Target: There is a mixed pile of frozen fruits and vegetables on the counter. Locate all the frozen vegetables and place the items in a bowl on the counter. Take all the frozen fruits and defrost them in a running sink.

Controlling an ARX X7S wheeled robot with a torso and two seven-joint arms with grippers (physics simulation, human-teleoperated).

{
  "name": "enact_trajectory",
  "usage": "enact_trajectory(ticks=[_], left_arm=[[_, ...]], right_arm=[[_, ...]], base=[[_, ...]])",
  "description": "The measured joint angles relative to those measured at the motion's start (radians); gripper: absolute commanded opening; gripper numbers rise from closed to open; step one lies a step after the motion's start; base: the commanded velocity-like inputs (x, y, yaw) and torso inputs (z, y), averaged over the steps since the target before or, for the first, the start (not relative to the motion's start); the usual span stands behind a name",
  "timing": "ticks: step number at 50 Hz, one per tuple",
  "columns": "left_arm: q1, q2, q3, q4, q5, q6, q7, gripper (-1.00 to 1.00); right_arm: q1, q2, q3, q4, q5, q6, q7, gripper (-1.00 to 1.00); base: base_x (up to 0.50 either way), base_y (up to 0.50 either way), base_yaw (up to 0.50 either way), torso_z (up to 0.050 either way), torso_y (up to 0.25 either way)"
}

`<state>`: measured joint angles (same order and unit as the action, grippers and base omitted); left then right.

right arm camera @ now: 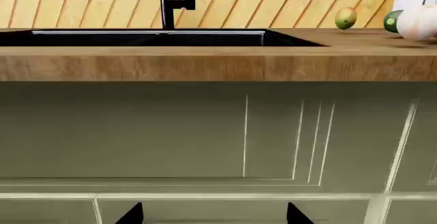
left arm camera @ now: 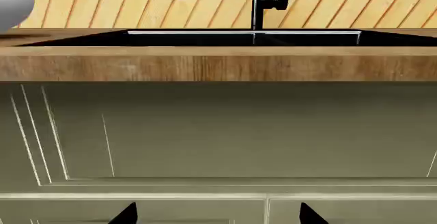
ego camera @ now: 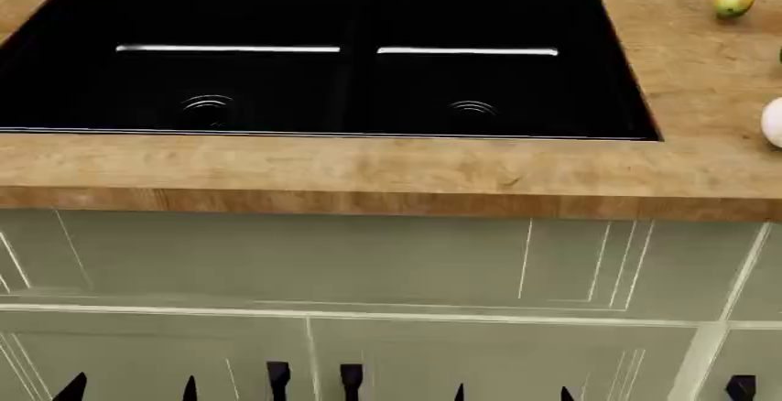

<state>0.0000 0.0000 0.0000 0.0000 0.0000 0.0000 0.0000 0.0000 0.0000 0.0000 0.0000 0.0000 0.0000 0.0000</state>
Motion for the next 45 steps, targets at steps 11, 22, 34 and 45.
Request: enact_trajectory(ticks=[11, 22, 34, 45], left_arm=[[-0.002, -0.022, 0.027, -0.005, -0.018, 0.001, -0.024, 1.0], [0.0, -0.048, 0.051, -0.005, -0.044, 0.0, -0.048, 1.0], [0.003, -0.065, 0.071, 0.0, -0.073, 0.001, -0.066, 1.0], [-0.002, -0.077, 0.089, -0.003, -0.088, -0.001, -0.082, 1.0]], right_arm=[[-0.001, 0.021, -0.025, 0.001, 0.022, -0.007, 0.027, 1.0], [0.001, 0.041, -0.052, 0.006, 0.041, -0.004, 0.061, 1.0], [0.005, 0.06, -0.07, 0.013, 0.061, 0.0, 0.091, 1.0], [0.006, 0.074, -0.086, 0.017, 0.077, -0.007, 0.108, 1.0]], base=[[0.0, 0.0, 0.0, 0.0, 0.0], [0.0, -0.17, 0.0, 0.0, 0.0], [-0.14, -0.5, 0.0, 0.0, 0.0], [0.09, -0.5, 0.0, 0.0, 0.0]])
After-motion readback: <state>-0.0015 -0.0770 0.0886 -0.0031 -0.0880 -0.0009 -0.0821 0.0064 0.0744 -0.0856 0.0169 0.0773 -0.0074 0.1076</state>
